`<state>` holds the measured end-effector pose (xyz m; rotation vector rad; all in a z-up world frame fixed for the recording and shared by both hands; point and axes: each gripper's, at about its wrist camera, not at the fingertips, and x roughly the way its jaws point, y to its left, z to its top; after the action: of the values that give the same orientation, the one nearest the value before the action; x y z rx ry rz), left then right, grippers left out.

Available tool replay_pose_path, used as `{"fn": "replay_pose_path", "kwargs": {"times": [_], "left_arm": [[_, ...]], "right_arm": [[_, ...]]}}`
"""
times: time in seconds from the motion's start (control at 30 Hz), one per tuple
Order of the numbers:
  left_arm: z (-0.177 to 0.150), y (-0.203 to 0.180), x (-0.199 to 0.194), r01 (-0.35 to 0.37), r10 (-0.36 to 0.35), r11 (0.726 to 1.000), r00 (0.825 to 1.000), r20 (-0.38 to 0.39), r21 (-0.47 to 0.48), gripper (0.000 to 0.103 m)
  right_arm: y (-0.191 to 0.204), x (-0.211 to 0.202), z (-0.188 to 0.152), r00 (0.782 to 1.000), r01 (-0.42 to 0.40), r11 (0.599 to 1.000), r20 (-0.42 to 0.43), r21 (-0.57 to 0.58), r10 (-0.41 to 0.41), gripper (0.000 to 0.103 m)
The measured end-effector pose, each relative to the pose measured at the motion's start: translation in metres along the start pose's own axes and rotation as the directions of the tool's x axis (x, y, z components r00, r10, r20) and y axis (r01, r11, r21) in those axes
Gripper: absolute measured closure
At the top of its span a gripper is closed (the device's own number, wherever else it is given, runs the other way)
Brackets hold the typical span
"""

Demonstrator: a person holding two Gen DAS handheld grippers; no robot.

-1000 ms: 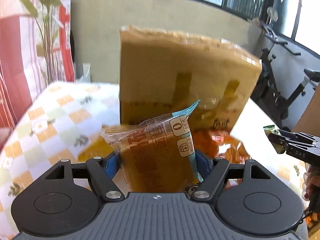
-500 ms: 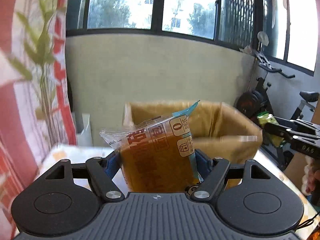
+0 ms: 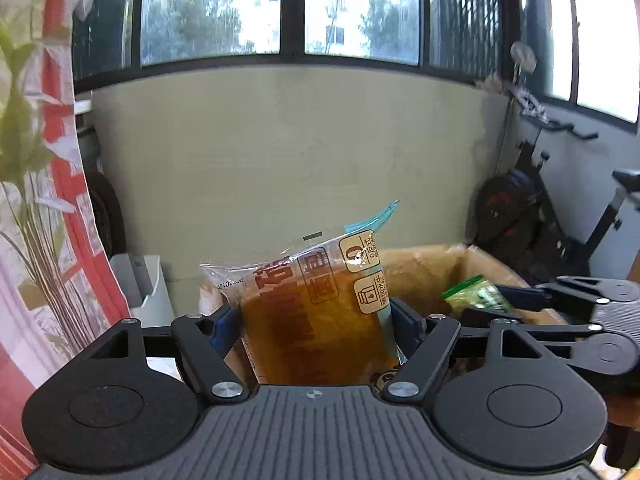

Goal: Organize snacks
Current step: 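Carry both snacks over the lined box and open both grippers to drop them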

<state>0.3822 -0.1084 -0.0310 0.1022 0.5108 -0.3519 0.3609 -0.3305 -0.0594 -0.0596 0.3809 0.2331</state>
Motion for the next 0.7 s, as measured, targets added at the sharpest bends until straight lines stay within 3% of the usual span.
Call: {"fn": "replay_pose_path", "kwargs": {"times": [0.1,0.2,0.4,0.7], "left_arm": [[-0.005,0.001,0.016,0.021,-0.022,0.999,0.999,-0.045,-0.029,0.024],[-0.01,0.003,0.016,0.014,-0.017,0.998,0.999,-0.045,-0.056,0.024],[-0.021,0.008,-0.014,0.023,-0.02,0.997,0.999,0.049,-0.071,0.021],[-0.029,0.001,-0.061,0.004,-0.003,1.0,0.989,0.145,-0.008,0.019]], "right_arm": [[0.0,-0.001,-0.004,0.999,0.047,0.999,-0.017,0.008,-0.046,0.06],[-0.009,-0.019,-0.007,0.999,0.036,0.999,0.014,0.028,-0.036,0.042],[-0.022,-0.045,-0.009,0.999,0.004,0.998,0.053,0.058,-0.007,0.042],[-0.01,-0.083,-0.023,0.995,-0.031,0.999,0.095,0.029,0.028,0.036]]}}
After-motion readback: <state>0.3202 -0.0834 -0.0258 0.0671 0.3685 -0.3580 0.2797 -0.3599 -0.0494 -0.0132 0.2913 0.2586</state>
